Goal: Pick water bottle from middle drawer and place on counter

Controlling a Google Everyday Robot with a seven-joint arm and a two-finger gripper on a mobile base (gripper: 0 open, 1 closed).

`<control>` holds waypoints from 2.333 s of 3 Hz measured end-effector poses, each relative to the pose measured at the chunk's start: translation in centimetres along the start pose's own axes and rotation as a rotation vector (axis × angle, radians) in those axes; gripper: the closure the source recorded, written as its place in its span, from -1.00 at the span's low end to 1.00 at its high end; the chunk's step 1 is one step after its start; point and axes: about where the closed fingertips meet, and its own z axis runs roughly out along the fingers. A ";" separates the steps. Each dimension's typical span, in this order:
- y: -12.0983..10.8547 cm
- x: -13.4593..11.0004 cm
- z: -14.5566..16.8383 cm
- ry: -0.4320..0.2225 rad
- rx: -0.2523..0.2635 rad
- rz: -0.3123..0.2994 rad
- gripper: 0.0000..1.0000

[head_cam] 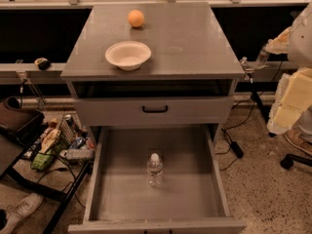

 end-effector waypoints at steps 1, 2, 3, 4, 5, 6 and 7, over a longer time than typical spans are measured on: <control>0.0 0.0 0.4 -0.007 -0.002 0.006 -1.00; 0.3 0.2 5.2 -0.088 -0.034 0.071 -1.00; 3.1 1.3 14.1 -0.246 -0.146 0.153 -1.00; 4.8 1.2 21.9 -0.459 -0.208 0.249 -1.00; 2.7 0.0 28.5 -0.653 -0.151 0.340 -1.00; 2.8 -0.1 28.4 -0.653 -0.154 0.338 -1.00; 2.6 -1.5 31.2 -0.720 -0.150 0.318 -1.00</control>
Offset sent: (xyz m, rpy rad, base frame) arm 0.0340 0.0142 -0.1320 0.2857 0.0614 -0.1004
